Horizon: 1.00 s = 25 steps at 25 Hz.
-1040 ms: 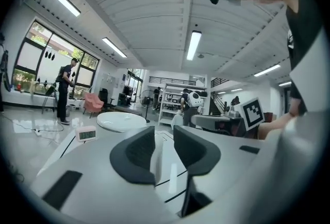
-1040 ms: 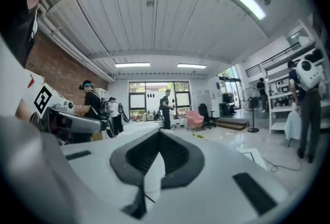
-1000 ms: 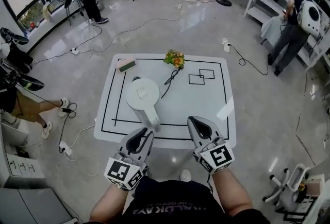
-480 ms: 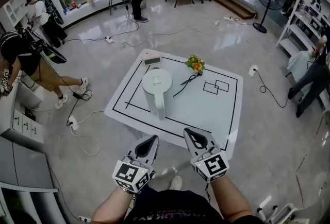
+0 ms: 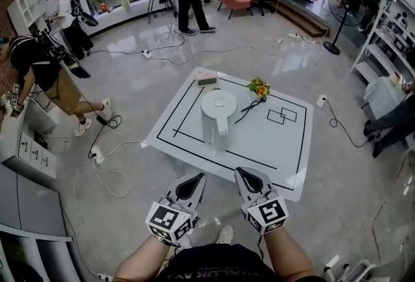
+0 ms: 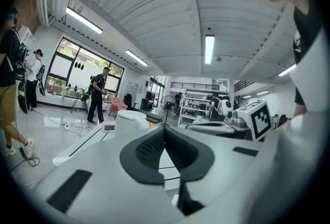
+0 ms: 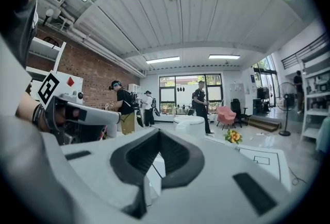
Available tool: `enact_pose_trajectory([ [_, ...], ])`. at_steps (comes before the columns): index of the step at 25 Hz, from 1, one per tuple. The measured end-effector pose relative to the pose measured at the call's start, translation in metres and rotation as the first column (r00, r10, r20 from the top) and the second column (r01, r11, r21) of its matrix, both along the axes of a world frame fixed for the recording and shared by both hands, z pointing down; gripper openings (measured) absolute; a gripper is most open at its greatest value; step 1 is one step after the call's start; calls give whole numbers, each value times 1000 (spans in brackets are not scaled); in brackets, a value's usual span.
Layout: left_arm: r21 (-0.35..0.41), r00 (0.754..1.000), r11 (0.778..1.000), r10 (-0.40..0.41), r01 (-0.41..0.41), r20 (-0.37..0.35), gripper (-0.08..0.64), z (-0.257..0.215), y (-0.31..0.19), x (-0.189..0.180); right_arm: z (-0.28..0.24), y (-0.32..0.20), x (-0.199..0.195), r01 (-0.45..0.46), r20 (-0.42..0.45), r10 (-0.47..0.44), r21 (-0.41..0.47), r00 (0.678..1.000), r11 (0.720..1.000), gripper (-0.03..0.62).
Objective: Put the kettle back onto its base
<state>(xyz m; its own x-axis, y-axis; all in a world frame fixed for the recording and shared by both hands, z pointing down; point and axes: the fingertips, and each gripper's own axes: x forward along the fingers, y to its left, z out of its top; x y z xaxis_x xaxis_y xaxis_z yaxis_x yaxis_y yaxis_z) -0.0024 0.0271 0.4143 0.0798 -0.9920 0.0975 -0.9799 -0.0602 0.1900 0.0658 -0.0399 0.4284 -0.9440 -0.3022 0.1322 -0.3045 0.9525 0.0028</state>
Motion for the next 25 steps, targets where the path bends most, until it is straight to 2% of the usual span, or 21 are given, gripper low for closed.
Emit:
enact_pose_trajectory([
  [12,14,992,993,116,-115,-41,5,9,26,-19,1,38,-3,-145,-48,146,25,988,989,2],
  [17,-3,991,992,128,-128,-45,5,15,33,-22,5,47,-4,-166,-46,166,11,985,986,2],
  [25,-37,990,989,143,-143,-13,5,16,35,-16,11,43,2,-185,-10,184,-36,983,982,0],
])
